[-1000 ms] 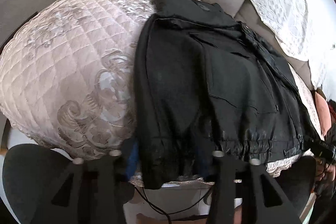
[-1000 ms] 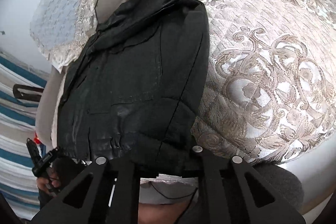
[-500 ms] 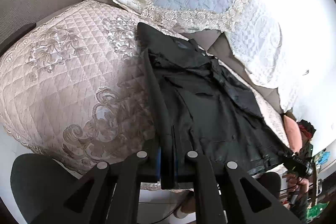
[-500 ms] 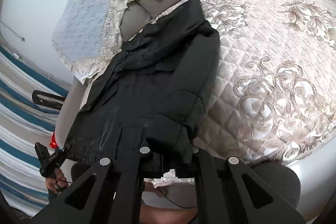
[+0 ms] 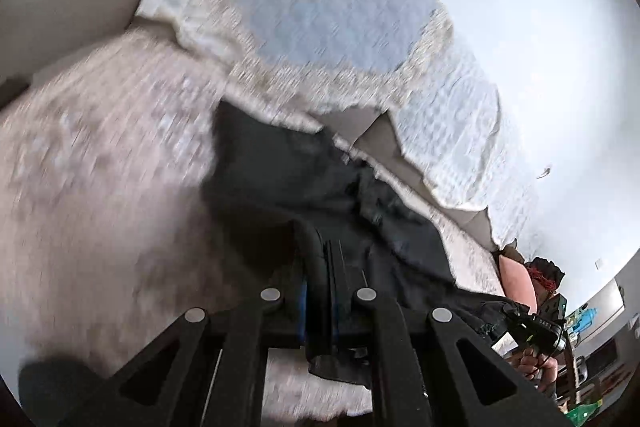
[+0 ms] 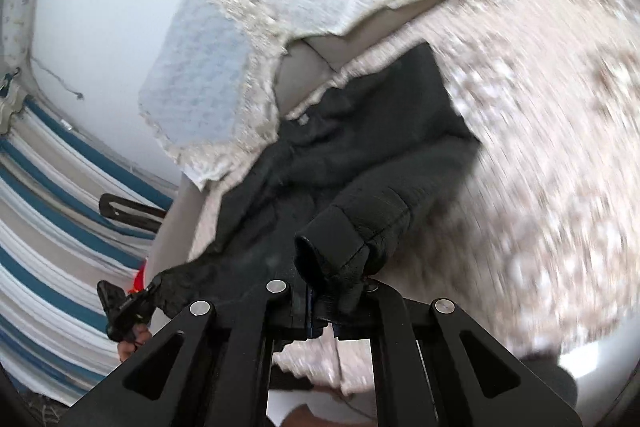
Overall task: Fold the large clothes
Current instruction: 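Lift the hem with both grippers and fold it toward the collar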
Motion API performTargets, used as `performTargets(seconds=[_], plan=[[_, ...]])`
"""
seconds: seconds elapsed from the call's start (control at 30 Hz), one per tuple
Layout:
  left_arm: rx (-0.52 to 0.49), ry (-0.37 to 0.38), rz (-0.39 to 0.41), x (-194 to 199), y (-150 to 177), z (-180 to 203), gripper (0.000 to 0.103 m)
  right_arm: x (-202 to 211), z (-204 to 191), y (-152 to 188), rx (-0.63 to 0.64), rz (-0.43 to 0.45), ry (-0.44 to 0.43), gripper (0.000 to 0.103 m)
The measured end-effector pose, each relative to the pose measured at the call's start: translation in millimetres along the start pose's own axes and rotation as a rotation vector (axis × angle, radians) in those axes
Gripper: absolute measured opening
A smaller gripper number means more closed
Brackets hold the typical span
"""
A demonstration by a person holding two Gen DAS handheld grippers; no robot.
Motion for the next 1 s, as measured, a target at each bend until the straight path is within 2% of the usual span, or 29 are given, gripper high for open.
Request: performTargets(seconds=[0.17, 0.37, 0.53, 0.7, 0.8, 0.87, 0.9, 0.93, 0.97, 1.0], plan=[[-0.041, 0.029, 0.039, -40.9, -50.1, 3.1, 0.008, -22.4, -6.6, -65.7, 0.029, 0.027, -0.011, 0.006], [0.019, -0.006, 0.06, -103.5, -108.5, -11.7, 0.008, -67.9, 5.8, -139.2, 0.012, 0.039, 0.021, 0.006], [0.076, -0.096, 0.041, -165.8, -142.1, -37.1, 0.008, -131.1, 42.7, -184.7, -0.04, -0.01, 0.094, 0.006], [0.104, -0.216, -0.036, -233.7, -153.5, -70.1, 0.008, -203.4, 81.3, -203.3, -0.088, -0.101, 0.166, 0.007], [0.132, -0.291, -0.076, -264.8, -151.8, -88.8, 0.009, -230.0, 107.2, -203.8, -0.145, -0.132, 0.208, 0.018], [0.156, -0.316, -0.112, -276.2, -148.3, -97.1, 0.014, -233.1, 121.4, -200.4, -0.207, -0.128, 0.208, 0.026], [0.157, -0.313, -0.113, -275.8, -147.8, -97.4, 0.015, -229.3, 121.8, -200.0, -0.209, -0.111, 0.198, 0.037], [0.146, -0.302, -0.106, -272.6, -148.6, -94.4, 0.02, -221.3, 118.3, -199.5, -0.195, -0.086, 0.172, 0.049], [0.124, -0.292, -0.089, -264.9, -149.7, -89.6, 0.024, -208.4, 113.3, -199.2, -0.168, -0.048, 0.136, 0.053], [0.111, -0.288, -0.072, -257.7, -151.8, -85.9, 0.037, -200.6, 111.2, -199.4, -0.157, -0.028, 0.122, 0.055]])
Point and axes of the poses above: each gripper's, at about its wrist camera, not at the fingertips, and x roughly against the way its jaws point, z to its right, y to its underside, the point moved 5 cm from there along -x, roughly the way its jaws point, and after that the axes turned 3 degrees about x, right-handed, at the moved point
